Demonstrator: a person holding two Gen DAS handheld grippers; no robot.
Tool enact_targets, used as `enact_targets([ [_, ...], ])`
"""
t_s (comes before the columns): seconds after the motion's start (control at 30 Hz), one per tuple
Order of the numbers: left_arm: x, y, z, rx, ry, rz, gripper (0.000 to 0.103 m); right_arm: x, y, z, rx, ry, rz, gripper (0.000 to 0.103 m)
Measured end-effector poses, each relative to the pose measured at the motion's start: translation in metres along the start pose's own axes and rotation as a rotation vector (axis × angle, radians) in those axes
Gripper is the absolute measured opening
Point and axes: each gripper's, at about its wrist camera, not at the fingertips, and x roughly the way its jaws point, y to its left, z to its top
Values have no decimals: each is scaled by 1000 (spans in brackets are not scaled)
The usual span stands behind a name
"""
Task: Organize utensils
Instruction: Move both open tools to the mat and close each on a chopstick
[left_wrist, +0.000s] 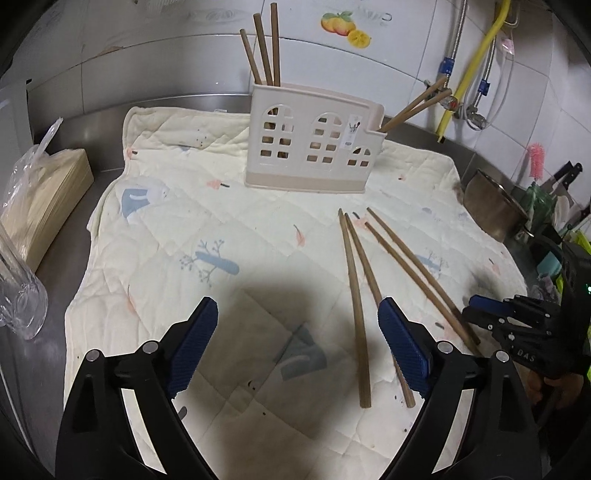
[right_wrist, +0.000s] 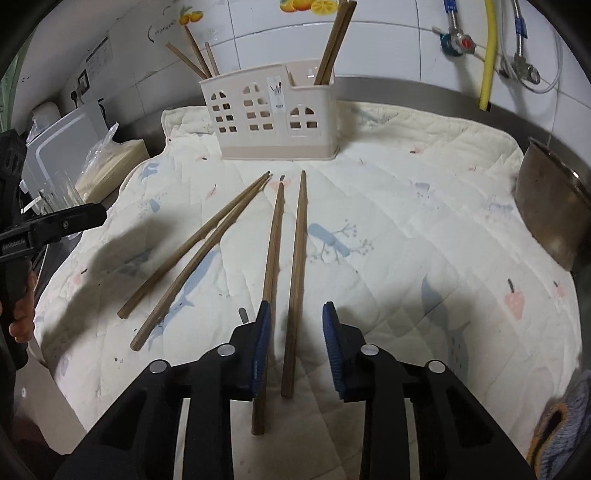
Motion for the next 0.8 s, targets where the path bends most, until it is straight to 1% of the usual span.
enact_targets([
  [0.07,1,-1,-3,3,7,2,87,3,0,0,3,5,1,21],
  [0.13,2,-2,-6,11,13,0,87,5,2,1,1,11,4,16],
  [0.27,4,-6,-11,28,28,-5,86,9,4,0,-7,24,1,12],
  [0.33,5,-10,-14,39,35,-15,82,12,4,0,-5,31,2,12],
  [0.4,7,-13,-16,45,45,-31,74,13,4,-2,-7,37,-3,11],
  [0.47,10,-17,-18,56,57,-47,70,14,5,-3,-14,40,-10,11],
  [0.57,15,-26,-22,78,75,-75,61,14,7,-4,-25,38,-22,9],
  [0.63,19,-32,-24,88,89,-97,57,13,7,-5,-32,35,-34,8],
  [0.7,25,-40,-27,109,105,-113,48,13,7,-5,-32,32,-35,7],
  [0.73,28,-43,-28,116,113,-118,45,12,7,-6,-31,31,-37,7],
  [0.8,36,-47,-30,126,128,-125,35,11,6,-7,-28,28,-38,7],
])
